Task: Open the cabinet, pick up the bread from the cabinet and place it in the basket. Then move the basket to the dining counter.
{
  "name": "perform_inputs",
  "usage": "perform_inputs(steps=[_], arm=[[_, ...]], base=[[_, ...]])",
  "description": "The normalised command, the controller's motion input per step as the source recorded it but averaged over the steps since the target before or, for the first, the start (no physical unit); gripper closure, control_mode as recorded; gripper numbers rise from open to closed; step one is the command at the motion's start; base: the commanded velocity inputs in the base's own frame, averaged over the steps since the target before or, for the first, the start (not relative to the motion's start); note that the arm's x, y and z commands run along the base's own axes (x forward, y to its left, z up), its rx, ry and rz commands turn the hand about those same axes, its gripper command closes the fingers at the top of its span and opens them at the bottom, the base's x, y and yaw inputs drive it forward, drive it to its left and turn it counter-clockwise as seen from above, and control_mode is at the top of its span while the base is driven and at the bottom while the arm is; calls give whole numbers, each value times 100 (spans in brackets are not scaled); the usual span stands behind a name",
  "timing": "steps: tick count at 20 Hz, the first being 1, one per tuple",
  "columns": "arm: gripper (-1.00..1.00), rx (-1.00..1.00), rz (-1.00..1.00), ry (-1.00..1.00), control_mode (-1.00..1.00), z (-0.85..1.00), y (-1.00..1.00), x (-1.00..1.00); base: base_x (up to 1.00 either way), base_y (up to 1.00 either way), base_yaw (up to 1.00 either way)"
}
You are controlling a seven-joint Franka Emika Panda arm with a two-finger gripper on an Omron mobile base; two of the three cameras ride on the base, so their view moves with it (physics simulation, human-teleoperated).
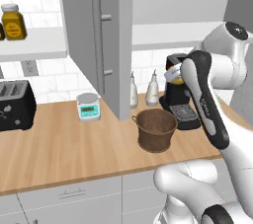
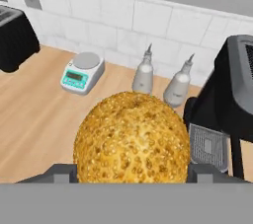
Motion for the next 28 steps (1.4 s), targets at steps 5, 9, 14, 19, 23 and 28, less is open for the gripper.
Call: perform_inputs(steps=[5, 9, 14, 19, 23, 28], arm=[[100, -10, -11, 47, -100, -100, 27, -16], [100, -2, -10, 18, -100, -100, 25, 9], [100, 0, -5, 7, -100, -94, 0, 26], [100, 0, -2, 2, -100, -44, 0, 32], [100, 0, -2, 1, -100, -20, 0, 33], [100, 0, 0, 5, -100, -34, 0, 56]], base=[[0, 0, 0], [0, 0, 0], [0, 0, 0], [0, 0, 0], [0, 0, 0], [0, 0, 0]])
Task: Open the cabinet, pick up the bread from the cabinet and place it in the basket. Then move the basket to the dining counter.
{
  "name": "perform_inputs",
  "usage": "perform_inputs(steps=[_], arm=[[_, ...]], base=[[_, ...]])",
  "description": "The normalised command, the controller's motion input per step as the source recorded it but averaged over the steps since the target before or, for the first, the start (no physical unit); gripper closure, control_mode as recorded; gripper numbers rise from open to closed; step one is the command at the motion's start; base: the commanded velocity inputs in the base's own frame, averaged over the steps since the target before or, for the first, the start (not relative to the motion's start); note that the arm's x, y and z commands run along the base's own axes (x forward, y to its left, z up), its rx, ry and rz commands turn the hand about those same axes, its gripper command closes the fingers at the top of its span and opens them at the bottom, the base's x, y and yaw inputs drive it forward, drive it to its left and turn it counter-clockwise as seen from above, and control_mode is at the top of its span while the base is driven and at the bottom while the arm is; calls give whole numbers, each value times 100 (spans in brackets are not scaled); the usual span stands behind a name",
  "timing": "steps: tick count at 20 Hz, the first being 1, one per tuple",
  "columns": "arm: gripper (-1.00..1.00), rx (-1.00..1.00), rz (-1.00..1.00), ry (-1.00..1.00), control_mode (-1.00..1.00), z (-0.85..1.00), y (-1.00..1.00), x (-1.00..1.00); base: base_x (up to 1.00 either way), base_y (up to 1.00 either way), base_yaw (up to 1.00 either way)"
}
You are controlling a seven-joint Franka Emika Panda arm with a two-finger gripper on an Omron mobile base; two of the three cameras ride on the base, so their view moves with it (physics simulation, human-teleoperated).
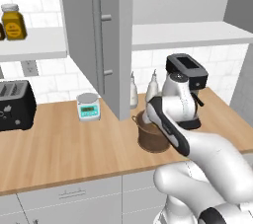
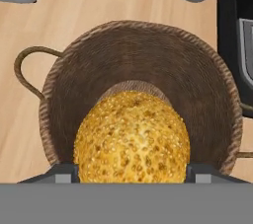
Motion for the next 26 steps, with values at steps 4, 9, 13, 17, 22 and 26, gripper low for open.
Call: perform_inputs(steps=[4, 9, 13, 17, 22, 26], arm=[[100, 0, 0, 5, -100, -34, 0, 55], [100, 0, 0, 5, -100, -35, 0, 42], [100, 0, 0, 7, -100, -34, 0, 38], [100, 0, 0, 1, -100, -27, 0, 46], [100, 0, 0, 0, -100, -22, 0, 42], [-100, 0, 0, 0, -100, -22, 0, -3]], base=[[0, 0, 0], [0, 0, 0], [0, 0, 0], [0, 0, 0], [0, 0, 0], [0, 0, 0]])
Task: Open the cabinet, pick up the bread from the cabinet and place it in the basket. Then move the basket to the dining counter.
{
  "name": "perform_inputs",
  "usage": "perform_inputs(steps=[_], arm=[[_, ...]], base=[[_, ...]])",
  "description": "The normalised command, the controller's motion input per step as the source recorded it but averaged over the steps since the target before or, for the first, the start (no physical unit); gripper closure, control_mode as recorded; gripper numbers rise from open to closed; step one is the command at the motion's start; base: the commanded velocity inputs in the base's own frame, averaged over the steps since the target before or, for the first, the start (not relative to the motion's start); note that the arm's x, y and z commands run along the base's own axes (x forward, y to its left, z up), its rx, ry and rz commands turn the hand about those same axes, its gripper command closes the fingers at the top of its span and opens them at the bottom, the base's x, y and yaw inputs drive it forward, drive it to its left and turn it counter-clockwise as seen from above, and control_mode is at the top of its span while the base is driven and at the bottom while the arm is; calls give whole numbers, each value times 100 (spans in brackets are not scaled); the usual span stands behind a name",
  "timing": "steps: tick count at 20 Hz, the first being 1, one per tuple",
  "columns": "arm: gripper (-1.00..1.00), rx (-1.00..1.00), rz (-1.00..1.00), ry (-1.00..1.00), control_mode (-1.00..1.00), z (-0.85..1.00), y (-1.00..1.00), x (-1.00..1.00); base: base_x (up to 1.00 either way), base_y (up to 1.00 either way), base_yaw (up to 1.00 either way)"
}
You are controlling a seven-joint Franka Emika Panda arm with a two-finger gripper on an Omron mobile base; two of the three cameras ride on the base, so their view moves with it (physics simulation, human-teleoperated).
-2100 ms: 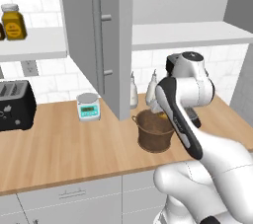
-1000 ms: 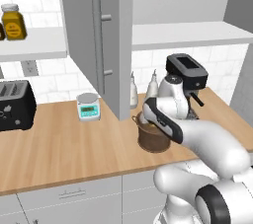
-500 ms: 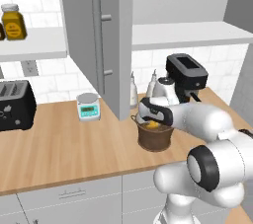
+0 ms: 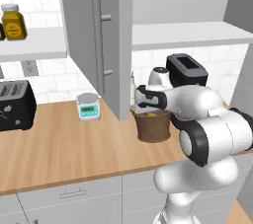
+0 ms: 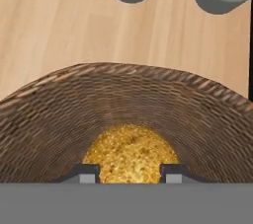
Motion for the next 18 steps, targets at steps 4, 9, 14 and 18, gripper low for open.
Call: perform_inputs(steps=[4, 9, 14, 18], arm=[[-100, 0, 0, 0, -100, -28, -8, -38], [-100, 0, 0, -1, -100, -9, -10, -37], [-100, 0, -2, -7, -100, 25, 4, -41], [-100, 0, -13, -8, -100, 52, 5, -59]], base=[[0, 0, 0], [0, 0, 0], [0, 0, 0], [0, 0, 0]])
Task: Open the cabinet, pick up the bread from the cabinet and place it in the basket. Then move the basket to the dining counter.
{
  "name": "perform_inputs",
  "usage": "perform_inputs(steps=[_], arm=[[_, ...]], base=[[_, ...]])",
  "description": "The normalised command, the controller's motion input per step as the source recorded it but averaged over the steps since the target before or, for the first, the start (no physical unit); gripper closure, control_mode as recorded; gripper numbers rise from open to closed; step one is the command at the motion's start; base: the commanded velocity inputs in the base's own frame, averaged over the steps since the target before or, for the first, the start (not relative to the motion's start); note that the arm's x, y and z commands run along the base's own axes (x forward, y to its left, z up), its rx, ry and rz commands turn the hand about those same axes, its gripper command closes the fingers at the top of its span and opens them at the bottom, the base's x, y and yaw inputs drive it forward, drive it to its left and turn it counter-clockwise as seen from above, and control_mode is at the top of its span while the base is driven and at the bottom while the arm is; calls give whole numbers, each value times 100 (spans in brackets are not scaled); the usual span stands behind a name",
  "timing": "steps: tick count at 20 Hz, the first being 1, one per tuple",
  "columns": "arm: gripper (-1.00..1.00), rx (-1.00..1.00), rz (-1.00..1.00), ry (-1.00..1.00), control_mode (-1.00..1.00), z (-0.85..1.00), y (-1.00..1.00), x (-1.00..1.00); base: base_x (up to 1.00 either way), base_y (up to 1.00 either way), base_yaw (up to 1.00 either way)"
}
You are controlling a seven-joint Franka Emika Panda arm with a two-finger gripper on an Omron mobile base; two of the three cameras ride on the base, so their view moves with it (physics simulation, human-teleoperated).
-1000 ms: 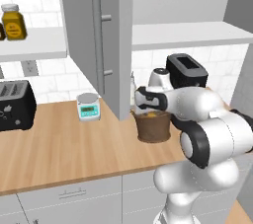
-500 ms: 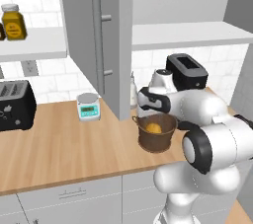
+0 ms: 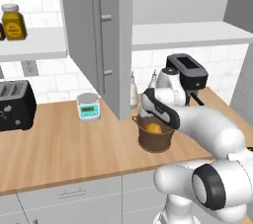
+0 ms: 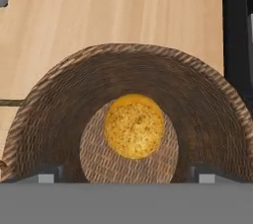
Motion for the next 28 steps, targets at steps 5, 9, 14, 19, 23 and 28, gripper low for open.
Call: perform_inputs(steps=[5, 9, 14, 19, 23, 28], arm=[[-100, 2, -56, -5, -100, 35, -2, -76], [-100, 16, -67, 0, -100, 3, -9, -76], [-100, 33, -47, 0, -100, 8, -49, -49], [-100, 12, -17, 0, -100, 7, -13, -16], [-100, 8, -14, 0, -100, 0, 0, 1], [-100, 0, -3, 0, -100, 0, 0, 31]], base=[[0, 0, 0], [0, 0, 0], [0, 0, 0], [0, 0, 0], [0, 0, 0], [0, 0, 0]])
